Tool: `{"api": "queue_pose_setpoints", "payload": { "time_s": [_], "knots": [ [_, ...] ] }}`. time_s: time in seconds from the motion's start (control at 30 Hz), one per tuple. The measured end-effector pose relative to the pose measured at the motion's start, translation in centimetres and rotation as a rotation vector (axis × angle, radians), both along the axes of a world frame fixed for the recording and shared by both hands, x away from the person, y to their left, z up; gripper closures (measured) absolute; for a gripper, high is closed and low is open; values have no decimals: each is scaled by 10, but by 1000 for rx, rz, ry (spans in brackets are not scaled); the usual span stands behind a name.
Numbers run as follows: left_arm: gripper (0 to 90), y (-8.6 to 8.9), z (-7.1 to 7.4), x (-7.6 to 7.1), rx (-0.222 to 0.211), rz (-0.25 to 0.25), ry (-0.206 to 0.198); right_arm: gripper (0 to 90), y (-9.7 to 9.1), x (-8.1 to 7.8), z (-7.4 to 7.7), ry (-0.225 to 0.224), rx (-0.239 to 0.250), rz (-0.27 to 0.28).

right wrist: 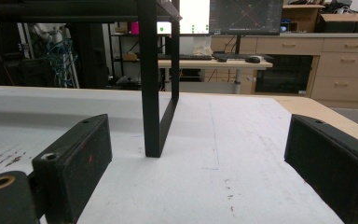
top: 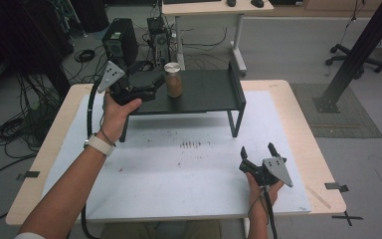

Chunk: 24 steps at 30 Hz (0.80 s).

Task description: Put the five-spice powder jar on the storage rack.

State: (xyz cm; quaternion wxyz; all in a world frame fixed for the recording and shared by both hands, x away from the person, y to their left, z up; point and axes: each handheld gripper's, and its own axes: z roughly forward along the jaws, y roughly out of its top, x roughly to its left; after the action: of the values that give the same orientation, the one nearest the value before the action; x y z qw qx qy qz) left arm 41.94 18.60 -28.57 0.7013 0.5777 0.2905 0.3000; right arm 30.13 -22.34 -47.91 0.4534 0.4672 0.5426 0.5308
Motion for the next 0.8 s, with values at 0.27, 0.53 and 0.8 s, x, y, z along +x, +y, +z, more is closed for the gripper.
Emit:
{"api": "queue_pose_setpoints", "payload": {
  "time_s": [0.27,0.53,0.8],
  "knots": [
    [2,18,-3,-20,-6,10,-38,77,0,0,0,2,-2,-1],
    [2,32,-6,-38,-4,23,-62,77,0,0,0,2,-3,-2],
    [2,50,-15,-57,-3,61,-69,77,0,0,0,1,-2,0]
  ]
}}
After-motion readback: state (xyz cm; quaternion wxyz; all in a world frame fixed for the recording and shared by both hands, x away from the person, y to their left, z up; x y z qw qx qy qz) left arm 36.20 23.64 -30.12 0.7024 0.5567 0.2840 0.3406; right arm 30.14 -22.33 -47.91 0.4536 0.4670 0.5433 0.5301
